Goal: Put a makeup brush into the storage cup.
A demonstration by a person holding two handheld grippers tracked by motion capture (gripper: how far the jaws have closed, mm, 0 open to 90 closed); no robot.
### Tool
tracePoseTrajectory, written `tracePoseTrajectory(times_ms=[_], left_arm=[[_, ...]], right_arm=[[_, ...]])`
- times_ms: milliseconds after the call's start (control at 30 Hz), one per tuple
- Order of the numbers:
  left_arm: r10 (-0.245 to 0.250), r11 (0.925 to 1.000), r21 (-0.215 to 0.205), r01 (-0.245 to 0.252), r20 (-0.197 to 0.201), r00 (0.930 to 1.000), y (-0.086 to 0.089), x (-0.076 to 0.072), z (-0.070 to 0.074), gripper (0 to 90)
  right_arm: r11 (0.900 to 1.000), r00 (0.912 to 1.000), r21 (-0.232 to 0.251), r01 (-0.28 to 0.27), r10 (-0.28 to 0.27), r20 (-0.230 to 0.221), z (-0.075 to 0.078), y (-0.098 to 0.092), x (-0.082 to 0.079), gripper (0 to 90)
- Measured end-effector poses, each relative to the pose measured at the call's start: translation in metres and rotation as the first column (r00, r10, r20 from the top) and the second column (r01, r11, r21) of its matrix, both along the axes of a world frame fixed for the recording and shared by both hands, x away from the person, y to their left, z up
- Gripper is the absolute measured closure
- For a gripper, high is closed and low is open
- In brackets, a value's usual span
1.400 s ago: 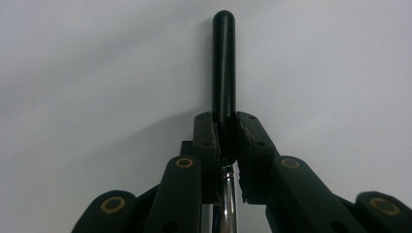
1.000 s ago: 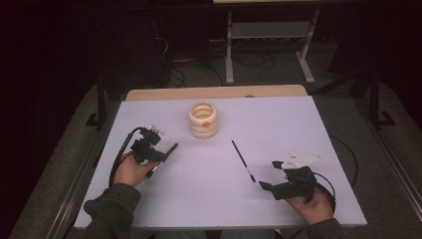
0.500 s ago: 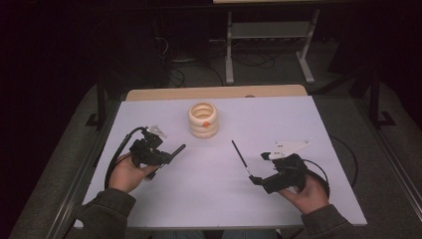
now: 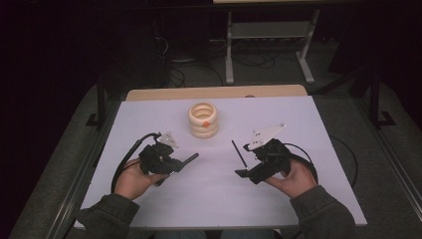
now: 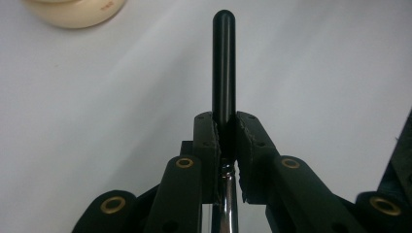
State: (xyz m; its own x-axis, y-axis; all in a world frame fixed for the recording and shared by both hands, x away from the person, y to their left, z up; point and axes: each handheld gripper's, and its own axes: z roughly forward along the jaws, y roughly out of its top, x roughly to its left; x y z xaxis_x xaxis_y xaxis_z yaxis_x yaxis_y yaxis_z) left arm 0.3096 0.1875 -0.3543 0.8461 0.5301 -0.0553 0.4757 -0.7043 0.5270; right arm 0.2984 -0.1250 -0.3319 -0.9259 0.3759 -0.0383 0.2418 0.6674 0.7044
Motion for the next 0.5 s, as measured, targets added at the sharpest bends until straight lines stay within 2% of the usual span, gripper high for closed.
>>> tracePoseTrajectory(times_ms=[67, 100, 167, 300, 333, 367, 433, 467, 500], left_arm=[[-0.036, 0.9993, -0.009, 0.036, -0.007, 0.9993, -0.005, -0.003, -0.001, 79.6], [-0.036, 0.9993, -0.009, 0.036, -0.007, 0.9993, -0.005, -0.003, -0.001, 79.6], [-0.058, 0.9983, -0.009, 0.058, -0.012, 0.9983, -0.010, -0.005, -0.003, 79.6], [-0.117, 0.9931, 0.008, 0.117, -0.004, 0.9931, -0.021, -0.010, -0.003, 79.6], [-0.138, 0.9904, 0.001, 0.138, -0.005, 0.9904, -0.026, -0.013, -0.003, 79.6], [-0.150, 0.9887, 0.000, 0.150, -0.005, 0.9887, -0.029, -0.016, -0.003, 79.6], [-0.202, 0.9793, 0.020, 0.202, -0.001, 0.9795, -0.036, -0.020, -0.001, 79.6], [-0.240, 0.9703, 0.032, 0.240, 0.007, 0.9707, -0.041, -0.025, -0.001, 79.6], [-0.240, 0.9703, 0.032, 0.240, 0.007, 0.9707, -0.041, -0.025, -0.001, 79.6]], right_arm=[[0.999, 0.9996, -0.026, -0.029, 0.029, 0.003, 0.001, 0.007, 0.003, 21.0], [0.999, 0.9990, -0.031, -0.043, 0.043, 0.005, 0.000, 0.010, 0.005, 21.1], [0.998, 0.9989, -0.037, -0.048, 0.047, -0.005, 0.000, 0.013, 0.006, 21.0], [0.995, 0.9967, -0.062, -0.081, 0.080, -0.014, -0.005, 0.024, 0.008, 21.3], [0.994, 0.9959, -0.066, -0.089, 0.089, -0.016, -0.005, 0.025, 0.009, 22.1], [0.990, 0.9923, -0.072, -0.123, 0.122, -0.018, -0.008, 0.031, 0.009, 25.1], [0.987, 0.9898, -0.076, -0.142, 0.140, -0.022, -0.009, 0.033, 0.009, 27.0], [0.980, 0.9841, -0.091, -0.178, 0.176, -0.023, -0.012, 0.039, 0.007, 31.3], [0.976, 0.9810, -0.097, -0.194, 0.193, -0.024, -0.014, 0.041, 0.006, 33.1]])
